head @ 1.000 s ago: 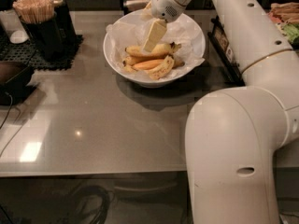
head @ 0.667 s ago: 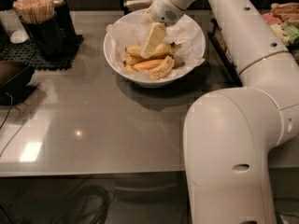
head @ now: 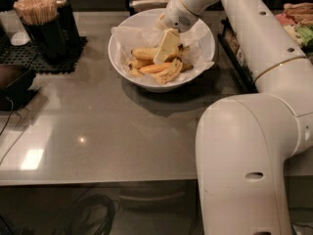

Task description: Pick banana from white bowl

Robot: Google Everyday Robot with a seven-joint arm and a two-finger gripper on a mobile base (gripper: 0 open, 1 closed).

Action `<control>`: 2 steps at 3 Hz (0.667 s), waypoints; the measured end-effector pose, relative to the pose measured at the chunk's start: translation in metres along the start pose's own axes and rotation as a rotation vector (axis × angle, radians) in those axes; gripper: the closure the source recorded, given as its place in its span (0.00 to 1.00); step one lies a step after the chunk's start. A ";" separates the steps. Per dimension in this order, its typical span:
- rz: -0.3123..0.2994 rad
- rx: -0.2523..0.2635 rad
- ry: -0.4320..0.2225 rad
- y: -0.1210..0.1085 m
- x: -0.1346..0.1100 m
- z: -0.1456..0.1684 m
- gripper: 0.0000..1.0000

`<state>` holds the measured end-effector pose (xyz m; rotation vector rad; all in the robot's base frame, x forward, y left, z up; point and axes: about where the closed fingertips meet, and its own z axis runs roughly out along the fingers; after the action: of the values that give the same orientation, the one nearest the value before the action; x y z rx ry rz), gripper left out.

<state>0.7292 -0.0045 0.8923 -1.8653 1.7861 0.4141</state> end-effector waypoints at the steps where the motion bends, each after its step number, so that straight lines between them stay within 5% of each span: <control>1: -0.010 0.041 0.023 -0.004 0.002 -0.021 0.15; 2: -0.041 0.123 0.028 -0.010 -0.009 -0.060 0.11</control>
Offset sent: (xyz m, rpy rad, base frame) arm -0.0060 -0.0512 0.1142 -0.0354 -0.2243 -0.0610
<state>0.7306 -0.0307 0.9476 -1.8261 1.7476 0.2583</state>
